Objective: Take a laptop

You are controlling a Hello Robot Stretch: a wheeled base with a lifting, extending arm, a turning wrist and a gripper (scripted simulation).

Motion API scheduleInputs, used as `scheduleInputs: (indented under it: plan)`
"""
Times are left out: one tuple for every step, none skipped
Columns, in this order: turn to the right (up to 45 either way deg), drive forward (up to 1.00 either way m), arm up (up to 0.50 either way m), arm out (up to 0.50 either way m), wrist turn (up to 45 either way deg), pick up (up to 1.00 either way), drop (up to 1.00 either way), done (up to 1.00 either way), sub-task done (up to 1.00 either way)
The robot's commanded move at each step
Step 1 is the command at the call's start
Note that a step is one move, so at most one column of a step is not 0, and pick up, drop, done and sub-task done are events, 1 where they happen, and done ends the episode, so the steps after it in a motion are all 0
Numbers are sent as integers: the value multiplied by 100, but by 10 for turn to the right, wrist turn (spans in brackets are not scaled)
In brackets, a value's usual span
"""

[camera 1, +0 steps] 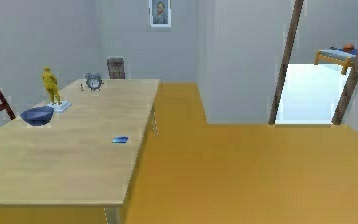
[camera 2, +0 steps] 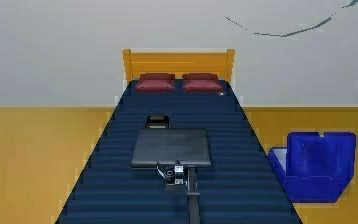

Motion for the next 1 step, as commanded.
scheduleInputs:
  plan:
    - [0, 0, 0, 0, 0, 0, 0, 100, 0]
